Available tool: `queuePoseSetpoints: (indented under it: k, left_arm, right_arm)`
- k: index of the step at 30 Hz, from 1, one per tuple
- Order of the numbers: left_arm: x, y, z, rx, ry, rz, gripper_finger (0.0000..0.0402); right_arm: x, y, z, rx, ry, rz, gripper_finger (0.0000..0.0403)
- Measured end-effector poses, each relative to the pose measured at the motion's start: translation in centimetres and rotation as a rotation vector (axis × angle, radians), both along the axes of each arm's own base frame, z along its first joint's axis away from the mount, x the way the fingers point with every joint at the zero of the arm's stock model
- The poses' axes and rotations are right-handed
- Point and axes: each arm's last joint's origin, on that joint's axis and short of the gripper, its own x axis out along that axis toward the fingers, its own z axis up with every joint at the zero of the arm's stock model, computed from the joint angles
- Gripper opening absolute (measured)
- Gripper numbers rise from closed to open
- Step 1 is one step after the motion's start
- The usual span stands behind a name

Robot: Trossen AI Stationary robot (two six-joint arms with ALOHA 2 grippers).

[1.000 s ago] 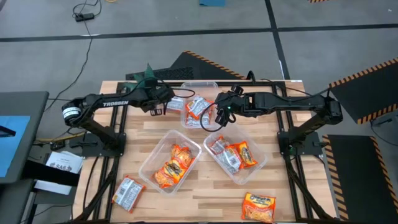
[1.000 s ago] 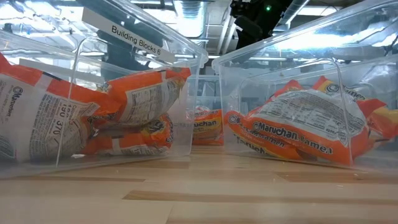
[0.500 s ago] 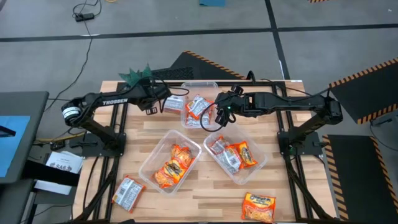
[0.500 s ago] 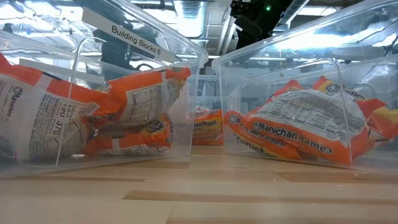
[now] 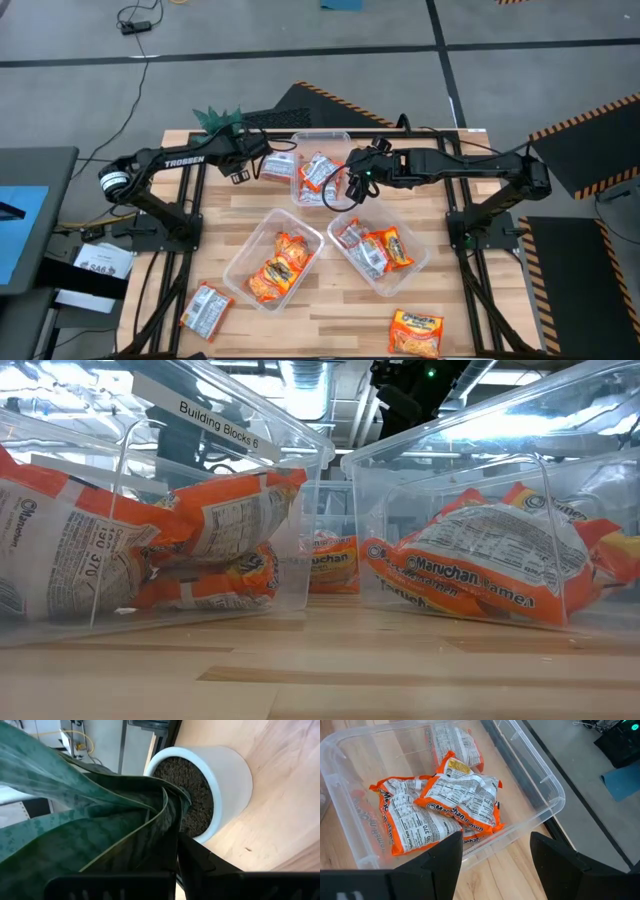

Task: Sort Maruchan noodles
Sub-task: Adjust the plant on the table, then put the noodle pack into the bottom left transparent bin

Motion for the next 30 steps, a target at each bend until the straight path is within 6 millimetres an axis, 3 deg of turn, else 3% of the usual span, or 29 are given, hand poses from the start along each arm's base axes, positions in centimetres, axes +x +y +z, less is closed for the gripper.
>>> queuePoseSetpoints:
  k: [12,30]
  left_arm:
    - [1.7,-1.5,0.4,-0.025,-0.106,-0.114,0.0]
    - [2.2,-4.6,4.2,-0.122,-0.426,-0.354,0.0]
  right_arm:
    - [0.0,0.0,0.0,0.0,-0.006,-0.001,0.0255]
    - [0.1,0.0,0.0,0.008,-0.016,-0.011,0.0255]
